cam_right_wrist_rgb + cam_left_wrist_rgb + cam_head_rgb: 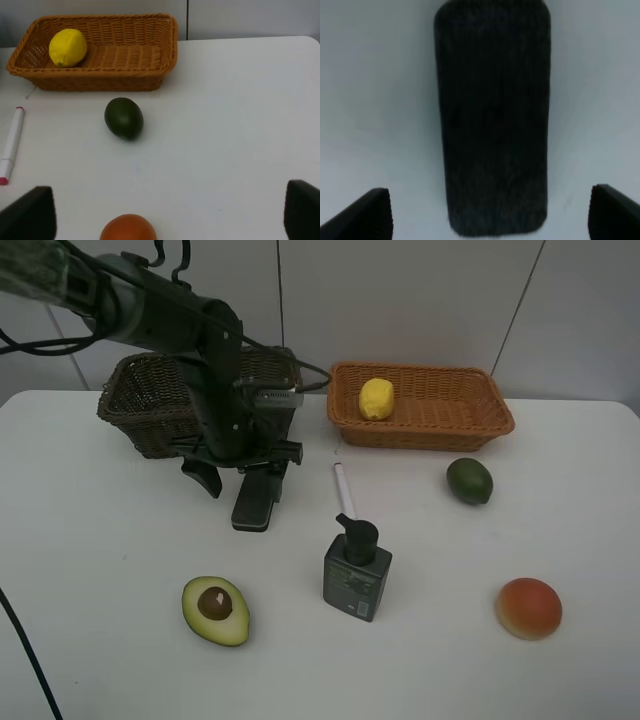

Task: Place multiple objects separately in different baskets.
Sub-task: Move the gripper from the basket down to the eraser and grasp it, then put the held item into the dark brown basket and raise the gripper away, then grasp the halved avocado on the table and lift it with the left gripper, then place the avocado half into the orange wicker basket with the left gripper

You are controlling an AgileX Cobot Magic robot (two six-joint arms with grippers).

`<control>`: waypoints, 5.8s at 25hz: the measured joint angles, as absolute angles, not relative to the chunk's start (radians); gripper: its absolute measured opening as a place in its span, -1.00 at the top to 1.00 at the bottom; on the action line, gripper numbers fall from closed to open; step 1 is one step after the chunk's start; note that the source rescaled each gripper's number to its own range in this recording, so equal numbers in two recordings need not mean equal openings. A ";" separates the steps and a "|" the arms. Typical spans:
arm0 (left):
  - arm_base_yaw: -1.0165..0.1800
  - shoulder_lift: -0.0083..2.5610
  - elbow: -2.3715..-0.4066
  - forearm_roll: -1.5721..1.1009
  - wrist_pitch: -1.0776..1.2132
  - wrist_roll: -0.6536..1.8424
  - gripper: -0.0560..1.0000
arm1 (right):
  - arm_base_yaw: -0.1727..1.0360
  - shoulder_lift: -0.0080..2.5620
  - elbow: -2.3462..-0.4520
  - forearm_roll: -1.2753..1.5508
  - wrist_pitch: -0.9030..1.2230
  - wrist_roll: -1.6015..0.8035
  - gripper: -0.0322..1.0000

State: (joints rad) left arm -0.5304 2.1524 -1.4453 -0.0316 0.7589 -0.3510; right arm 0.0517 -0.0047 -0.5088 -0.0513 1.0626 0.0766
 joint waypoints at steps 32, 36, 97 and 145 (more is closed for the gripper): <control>-0.330 1.822 -1.443 0.036 0.714 -0.239 0.13 | 0.052 -0.005 -0.509 -0.051 1.063 0.077 -1.00; -0.195 1.860 -1.443 0.051 0.609 -0.238 0.13 | 0.052 -0.005 -0.509 -0.051 1.063 0.077 -1.00; -0.710 1.916 -1.039 -0.185 0.943 -0.750 -1.00 | 0.052 -0.005 -0.509 -0.051 1.063 0.077 -1.00; -0.692 2.177 -1.884 -0.210 0.285 -0.032 -0.33 | 0.052 -0.005 -0.509 -0.051 1.063 0.077 -1.00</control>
